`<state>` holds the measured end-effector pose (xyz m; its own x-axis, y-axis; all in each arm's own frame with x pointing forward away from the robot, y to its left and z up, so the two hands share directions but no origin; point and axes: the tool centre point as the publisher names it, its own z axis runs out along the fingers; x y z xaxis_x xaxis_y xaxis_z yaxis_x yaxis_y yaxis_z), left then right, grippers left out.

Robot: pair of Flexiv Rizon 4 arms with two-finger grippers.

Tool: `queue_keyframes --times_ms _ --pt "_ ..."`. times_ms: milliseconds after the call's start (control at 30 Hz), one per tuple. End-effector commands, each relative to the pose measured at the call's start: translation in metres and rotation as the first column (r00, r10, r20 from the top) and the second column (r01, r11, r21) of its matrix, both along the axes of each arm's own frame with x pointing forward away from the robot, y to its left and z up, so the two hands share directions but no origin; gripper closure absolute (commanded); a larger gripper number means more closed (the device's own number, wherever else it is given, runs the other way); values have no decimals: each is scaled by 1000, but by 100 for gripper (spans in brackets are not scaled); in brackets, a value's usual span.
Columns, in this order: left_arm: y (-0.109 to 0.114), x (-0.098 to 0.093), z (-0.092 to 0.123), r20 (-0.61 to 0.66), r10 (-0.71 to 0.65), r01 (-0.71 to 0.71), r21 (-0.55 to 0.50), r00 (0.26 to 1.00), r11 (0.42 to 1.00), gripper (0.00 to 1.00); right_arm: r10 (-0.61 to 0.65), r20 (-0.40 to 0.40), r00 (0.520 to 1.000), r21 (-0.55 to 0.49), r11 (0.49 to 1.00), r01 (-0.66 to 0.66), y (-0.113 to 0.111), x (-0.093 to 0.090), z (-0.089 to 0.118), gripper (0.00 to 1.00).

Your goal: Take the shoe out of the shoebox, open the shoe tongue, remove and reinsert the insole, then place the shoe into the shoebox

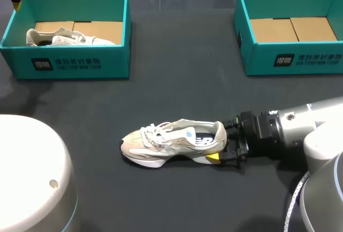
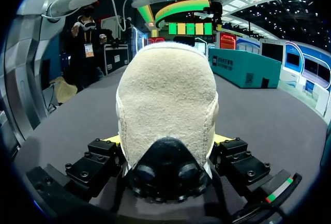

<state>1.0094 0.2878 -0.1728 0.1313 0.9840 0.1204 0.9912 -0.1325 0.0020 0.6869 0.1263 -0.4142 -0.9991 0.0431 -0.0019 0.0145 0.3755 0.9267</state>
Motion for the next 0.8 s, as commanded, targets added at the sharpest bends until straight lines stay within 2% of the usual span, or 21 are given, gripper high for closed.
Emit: queue_keyframes --times_ms 33,333,367,533,567,600,633,800 --pt "1 -1 0 2 -1 1 1 1000 1000 0 -11 2 1000 4 1000 11 3 2 -2 100" --pt "1 -1 0 2 -1 1 1 1000 1000 0 -11 2 1000 4 1000 11 3 2 -2 100" --pt "-4 -7 -1 -5 13 -13 -5 1000 1000 0 -11 2 1000 4 1000 11 3 2 -2 100" --pt "-25 -34 -5 -157 186 -203 -98 970 974 0 -11 2 1000 4 1000 11 3 2 -2 100" --pt "-28 -40 -6 -178 262 -283 -104 949 954 0 -11 2 1000 4 1000 11 3 2 -2 100" --pt "-31 -42 -9 -205 398 -421 -87 894 903 0 -11 2 1000 4 1000 11 3 2 -2 100" --pt "-33 -46 -11 -245 467 -499 -87 850 862 0 -11 2 1000 4 1000 11 3 2 -2 100" --pt "-33 -46 -11 -245 467 -499 -87 850 862 0 -11 2 1000 4 1000 11 3 2 -2 100"
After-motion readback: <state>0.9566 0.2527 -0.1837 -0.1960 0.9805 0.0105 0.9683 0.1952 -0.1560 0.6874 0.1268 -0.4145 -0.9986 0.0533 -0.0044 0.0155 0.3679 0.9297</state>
